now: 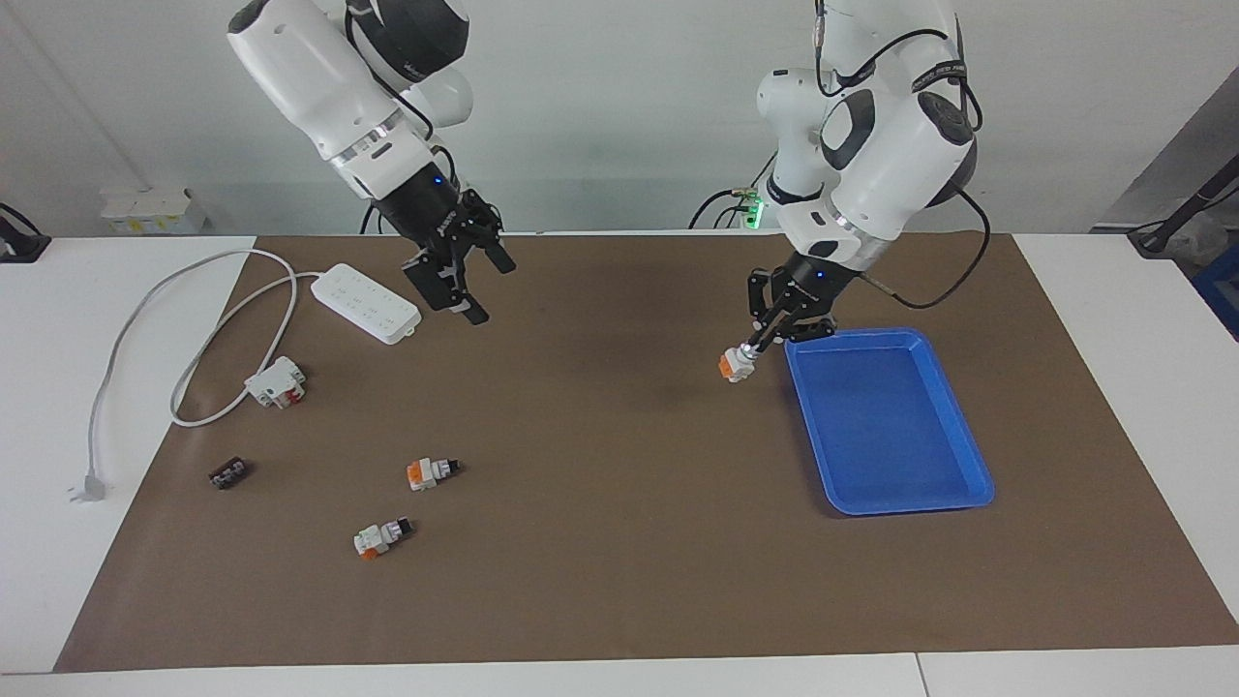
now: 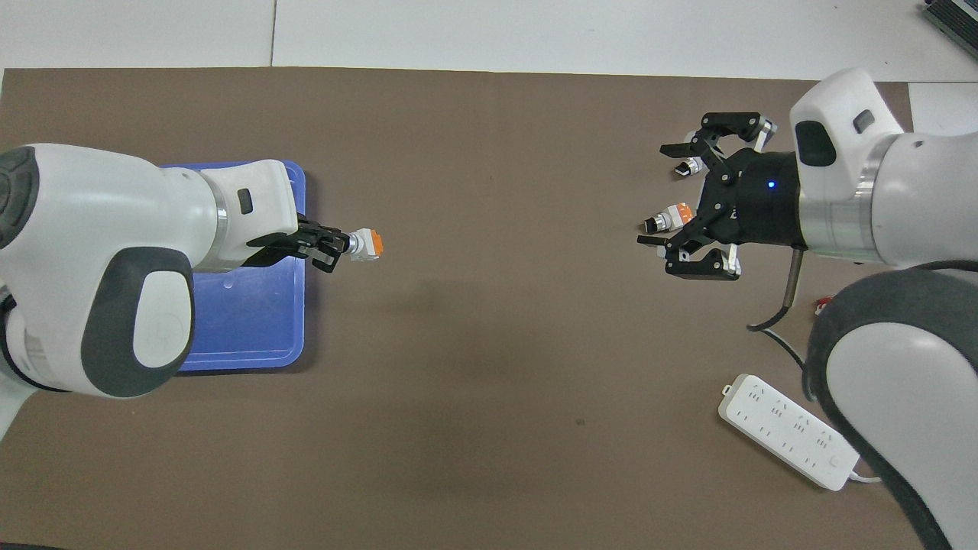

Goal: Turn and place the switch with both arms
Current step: 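Carry the switch to the tray with the left gripper while the right withdraws, then release the switch into the blue tray with the left gripper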

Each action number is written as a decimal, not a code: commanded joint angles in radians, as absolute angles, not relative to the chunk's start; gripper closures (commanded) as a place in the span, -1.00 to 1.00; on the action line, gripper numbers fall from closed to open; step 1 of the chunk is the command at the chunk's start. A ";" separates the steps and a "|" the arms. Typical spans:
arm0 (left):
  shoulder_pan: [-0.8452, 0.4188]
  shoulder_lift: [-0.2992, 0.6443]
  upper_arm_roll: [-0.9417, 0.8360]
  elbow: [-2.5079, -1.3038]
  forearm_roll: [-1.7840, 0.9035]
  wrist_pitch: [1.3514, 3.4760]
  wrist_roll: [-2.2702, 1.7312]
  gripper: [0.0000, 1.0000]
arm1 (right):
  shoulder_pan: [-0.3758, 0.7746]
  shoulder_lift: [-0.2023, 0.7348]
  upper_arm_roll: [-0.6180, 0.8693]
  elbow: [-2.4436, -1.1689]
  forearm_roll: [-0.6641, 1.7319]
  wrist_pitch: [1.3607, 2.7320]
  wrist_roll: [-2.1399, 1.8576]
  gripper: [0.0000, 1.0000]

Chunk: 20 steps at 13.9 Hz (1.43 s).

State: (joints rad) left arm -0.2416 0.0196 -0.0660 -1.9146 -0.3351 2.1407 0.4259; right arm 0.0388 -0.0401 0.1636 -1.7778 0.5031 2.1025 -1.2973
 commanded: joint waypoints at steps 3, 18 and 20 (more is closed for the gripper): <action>-0.106 0.028 -0.067 -1.899 -0.157 2.045 0.383 1.00 | 0.023 -0.026 0.178 -1.738 0.335 2.097 -1.117 -1.00; 0.014 0.011 -0.071 -1.910 0.060 1.976 0.327 -0.77 | 0.026 -0.018 0.179 -1.732 0.141 2.088 -0.681 -1.00; -0.001 0.035 -0.072 -1.821 0.060 1.916 0.325 -0.78 | 0.018 -0.024 0.172 -1.732 0.140 2.082 -0.641 -1.00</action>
State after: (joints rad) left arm 0.0172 0.0066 -0.0729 -1.9144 0.0341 1.9849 0.3471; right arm 0.0342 -0.0291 0.1696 -1.7529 0.1669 2.1023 -0.6970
